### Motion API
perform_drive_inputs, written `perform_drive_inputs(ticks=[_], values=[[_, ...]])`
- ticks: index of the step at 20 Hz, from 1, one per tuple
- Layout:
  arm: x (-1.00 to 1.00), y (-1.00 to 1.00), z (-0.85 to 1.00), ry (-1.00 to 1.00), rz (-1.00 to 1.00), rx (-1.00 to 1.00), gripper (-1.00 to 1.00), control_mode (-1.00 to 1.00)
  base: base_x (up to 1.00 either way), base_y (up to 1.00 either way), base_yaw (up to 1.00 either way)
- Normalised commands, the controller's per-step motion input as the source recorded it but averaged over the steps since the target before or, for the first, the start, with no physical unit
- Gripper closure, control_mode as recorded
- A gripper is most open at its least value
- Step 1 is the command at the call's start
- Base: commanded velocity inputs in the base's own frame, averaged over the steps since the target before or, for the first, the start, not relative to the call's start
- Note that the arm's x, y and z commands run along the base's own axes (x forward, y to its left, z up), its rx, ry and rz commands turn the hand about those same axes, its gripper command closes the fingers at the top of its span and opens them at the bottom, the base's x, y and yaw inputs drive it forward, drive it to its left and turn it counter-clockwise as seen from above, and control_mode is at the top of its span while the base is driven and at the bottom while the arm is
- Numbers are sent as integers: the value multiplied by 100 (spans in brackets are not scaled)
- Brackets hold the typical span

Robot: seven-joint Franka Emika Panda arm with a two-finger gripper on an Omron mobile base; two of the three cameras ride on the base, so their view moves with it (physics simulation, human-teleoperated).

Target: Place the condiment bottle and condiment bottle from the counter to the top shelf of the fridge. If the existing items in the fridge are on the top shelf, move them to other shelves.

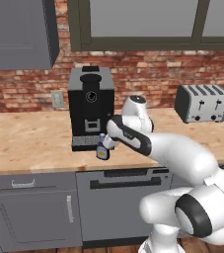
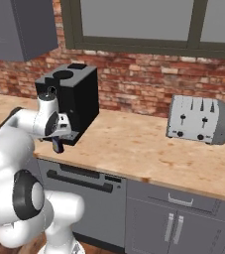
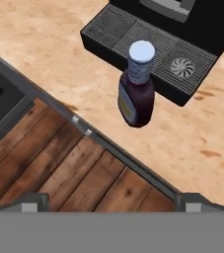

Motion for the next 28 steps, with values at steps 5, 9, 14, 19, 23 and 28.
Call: perform_drive_inputs(ticks=[5,9,14,19,23,28], values=[[43,15,-16,0,0,7,-100,-100,0,0,0],[40,8,-10,0,0,0,-100,-100,0,0,0],[36,4,-15,0,1,0,-100,-100,0,0,0],[23,1,-24,0,5,0,-100,-100,0,0,0],[18,1,-29,0,5,0,-100,-100,0,0,0],[21,6,-14,0,4,0,-100,-100,0,0,0]])
